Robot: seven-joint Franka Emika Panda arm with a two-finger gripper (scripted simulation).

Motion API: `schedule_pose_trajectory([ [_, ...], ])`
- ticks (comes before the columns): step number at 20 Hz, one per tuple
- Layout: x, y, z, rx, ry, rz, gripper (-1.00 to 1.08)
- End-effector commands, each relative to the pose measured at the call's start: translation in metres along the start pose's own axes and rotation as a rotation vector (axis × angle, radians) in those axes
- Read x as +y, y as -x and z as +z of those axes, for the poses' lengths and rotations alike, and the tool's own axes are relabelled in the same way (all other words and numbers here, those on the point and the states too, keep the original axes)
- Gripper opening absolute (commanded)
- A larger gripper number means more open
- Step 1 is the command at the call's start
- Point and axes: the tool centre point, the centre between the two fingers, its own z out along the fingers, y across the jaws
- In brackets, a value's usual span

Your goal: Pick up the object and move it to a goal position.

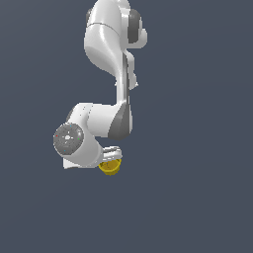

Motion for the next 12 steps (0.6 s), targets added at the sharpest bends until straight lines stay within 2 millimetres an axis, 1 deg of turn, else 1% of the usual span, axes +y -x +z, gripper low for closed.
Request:
schedule_pose_trajectory([
  [1, 0.003, 0.000, 0.001, -0.003, -0.002, -0.004, 0.28],
  [7, 0.004, 0.000, 0.003, -0.004, -0.003, -0.004, 0.28],
  [9, 0.005, 0.000, 0.008, -0.004, -0.003, -0.004, 0.28],
  [12, 0.005, 0.000, 0.019, -0.005, -0.003, -0.004, 0.28],
])
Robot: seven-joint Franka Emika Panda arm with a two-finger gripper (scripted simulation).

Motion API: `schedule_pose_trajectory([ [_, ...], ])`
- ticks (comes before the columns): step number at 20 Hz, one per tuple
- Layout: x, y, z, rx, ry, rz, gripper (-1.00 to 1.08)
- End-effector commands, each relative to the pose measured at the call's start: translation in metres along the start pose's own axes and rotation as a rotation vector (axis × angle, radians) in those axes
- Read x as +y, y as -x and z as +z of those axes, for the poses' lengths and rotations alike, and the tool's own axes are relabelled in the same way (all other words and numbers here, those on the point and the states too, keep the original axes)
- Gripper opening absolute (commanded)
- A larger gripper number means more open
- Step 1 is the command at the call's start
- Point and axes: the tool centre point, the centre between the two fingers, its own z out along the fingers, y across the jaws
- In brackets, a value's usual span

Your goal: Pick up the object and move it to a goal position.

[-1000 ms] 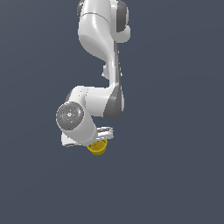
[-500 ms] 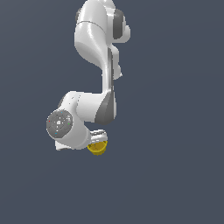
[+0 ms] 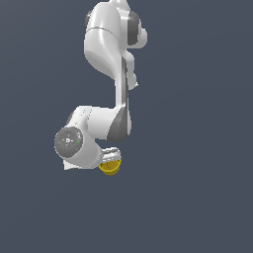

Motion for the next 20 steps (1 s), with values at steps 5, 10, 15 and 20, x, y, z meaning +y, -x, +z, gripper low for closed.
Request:
schedule_pose_trajectory([
  [5, 0.0000, 0.0007, 0.0188, -0.002, -0.001, -0.001, 0.28],
  [10, 0.0000, 0.0007, 0.0191, -0.002, -0.001, -0.001, -1.00],
  [15, 0.0000, 0.0007, 0.0191, -0.002, -0.001, -0.001, -1.00],
  [20, -0.0003, 0.0015, 0.0187, -0.002, -0.001, -0.001, -1.00],
])
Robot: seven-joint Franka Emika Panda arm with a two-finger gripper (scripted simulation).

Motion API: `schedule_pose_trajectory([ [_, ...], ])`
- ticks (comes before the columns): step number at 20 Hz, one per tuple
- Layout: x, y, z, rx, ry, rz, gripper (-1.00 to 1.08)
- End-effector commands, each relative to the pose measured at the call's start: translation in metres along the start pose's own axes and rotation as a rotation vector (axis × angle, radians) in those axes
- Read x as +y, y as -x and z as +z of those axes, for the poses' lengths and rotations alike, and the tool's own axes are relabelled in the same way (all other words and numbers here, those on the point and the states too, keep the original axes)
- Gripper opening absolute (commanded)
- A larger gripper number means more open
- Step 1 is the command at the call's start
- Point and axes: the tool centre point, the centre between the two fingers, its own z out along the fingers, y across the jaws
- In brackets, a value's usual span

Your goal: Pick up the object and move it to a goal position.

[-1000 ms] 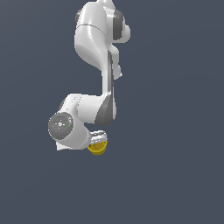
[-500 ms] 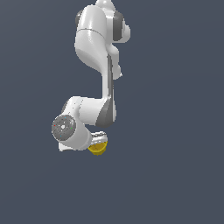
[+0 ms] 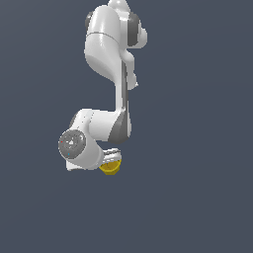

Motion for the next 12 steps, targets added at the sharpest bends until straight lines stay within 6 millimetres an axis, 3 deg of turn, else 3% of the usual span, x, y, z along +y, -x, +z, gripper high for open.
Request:
schedule_pose_trajectory([
  [1, -0.001, 0.001, -0.001, 0.000, 0.000, 0.000, -1.00],
  [12, -0.012, 0.022, -0.012, 0.000, 0.000, 0.000, -1.00],
])
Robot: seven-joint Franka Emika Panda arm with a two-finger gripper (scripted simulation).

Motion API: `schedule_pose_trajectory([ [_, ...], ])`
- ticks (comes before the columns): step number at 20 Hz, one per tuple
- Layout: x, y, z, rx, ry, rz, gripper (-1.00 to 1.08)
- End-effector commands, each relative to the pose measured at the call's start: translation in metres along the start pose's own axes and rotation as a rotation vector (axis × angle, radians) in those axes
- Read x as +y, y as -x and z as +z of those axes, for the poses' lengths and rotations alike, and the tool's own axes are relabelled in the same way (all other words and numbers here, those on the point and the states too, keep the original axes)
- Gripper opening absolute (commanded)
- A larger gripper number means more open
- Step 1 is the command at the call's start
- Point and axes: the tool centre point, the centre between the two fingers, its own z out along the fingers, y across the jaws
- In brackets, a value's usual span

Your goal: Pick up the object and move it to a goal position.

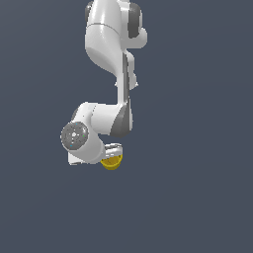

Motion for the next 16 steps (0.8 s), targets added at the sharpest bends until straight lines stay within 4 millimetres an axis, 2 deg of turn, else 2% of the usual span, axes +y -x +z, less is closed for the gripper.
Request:
schedule_pose_trajectory([
  [1, -0.004, 0.007, -0.006, 0.003, 0.001, 0.000, -1.00],
  [8, -0.022, 0.038, -0.023, 0.003, 0.001, 0.000, -1.00],
  [16, -0.047, 0.084, -0.048, 0.003, 0.001, 0.000, -1.00],
])
